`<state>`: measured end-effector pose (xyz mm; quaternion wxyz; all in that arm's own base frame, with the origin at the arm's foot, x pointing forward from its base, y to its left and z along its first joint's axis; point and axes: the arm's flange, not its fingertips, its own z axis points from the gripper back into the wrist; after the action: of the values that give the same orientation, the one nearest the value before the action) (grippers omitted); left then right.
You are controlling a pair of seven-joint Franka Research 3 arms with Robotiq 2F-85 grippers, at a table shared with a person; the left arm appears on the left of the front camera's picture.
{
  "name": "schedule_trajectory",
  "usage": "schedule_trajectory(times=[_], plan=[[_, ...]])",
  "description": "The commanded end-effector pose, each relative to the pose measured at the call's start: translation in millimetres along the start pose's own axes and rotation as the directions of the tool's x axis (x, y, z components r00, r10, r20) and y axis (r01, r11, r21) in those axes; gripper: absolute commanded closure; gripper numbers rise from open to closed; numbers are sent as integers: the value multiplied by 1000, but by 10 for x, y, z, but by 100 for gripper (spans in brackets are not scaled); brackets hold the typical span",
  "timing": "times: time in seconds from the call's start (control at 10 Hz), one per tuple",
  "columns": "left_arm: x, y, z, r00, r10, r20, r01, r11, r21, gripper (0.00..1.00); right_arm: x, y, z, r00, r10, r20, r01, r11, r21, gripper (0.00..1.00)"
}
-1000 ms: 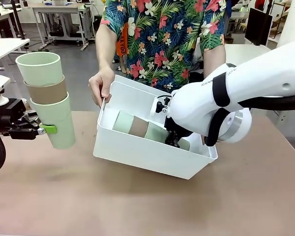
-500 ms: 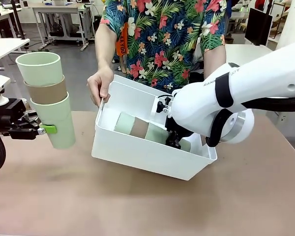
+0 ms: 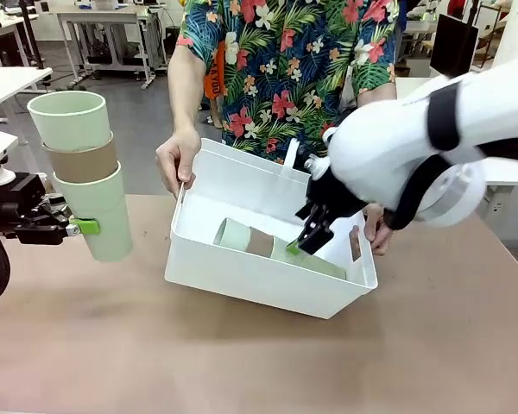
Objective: Stack the cups and store them in the basket.
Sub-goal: Place the stack of Reusable plastic cups into the Pantry Basket.
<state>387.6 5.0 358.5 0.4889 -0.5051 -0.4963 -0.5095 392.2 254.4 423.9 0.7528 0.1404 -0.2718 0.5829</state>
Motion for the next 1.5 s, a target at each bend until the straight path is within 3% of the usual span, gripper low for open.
schedule_trajectory(times=[0.0,0.3,0.5,0.9,1.1,1.2,1.4], plan=[[40,-3,-10,1000,-11,5,11,1000,-5,13,-207,-27,437,995,7,96,-7,1000,2,0],[40,-3,-10,1000,-11,5,11,1000,-5,13,-638,-9,1185,955,-38,293,46,999,-19,0],[40,-3,-10,1000,-11,5,11,1000,-5,13,-1113,147,1642,912,-74,404,105,993,-55,0],[40,-3,-10,1000,-11,5,11,1000,-5,13,-1876,402,1860,857,-117,502,163,985,-50,0],[40,-3,-10,1000,-11,5,11,1000,-5,13,-1948,383,1823,854,-78,514,104,994,-23,0],[40,-3,-10,1000,-11,5,11,1000,-5,13,-1496,-371,2224,868,-142,476,184,982,-43,0],[40,-3,-10,1000,-11,5,11,1000,-5,13,-1496,-371,2224,868,-142,476,184,982,-43,0]])
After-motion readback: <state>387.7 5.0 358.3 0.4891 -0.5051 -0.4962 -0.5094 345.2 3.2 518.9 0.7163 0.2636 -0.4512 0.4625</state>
